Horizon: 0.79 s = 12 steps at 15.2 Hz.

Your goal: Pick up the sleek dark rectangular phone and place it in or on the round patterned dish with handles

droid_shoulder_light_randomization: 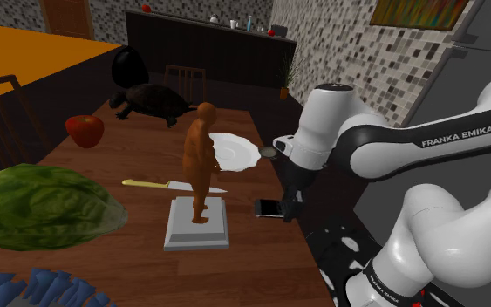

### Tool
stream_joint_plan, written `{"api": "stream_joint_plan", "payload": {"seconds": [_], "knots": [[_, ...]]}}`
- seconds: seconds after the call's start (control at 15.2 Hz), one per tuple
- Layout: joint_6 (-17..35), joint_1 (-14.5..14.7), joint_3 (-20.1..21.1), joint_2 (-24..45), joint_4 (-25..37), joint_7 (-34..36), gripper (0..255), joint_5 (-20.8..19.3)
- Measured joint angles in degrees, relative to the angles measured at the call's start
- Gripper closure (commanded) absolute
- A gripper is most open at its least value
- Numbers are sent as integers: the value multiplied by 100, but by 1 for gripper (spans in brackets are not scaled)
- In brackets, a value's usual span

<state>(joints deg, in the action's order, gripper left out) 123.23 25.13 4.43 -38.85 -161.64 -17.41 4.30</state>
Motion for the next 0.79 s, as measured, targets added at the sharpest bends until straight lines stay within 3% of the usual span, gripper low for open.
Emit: {"api": "stream_joint_plan", "payload": {"seconds": [0.79], "knots": [[-1098, -17, -43, -377, 721, 23, 255, -49]]}}
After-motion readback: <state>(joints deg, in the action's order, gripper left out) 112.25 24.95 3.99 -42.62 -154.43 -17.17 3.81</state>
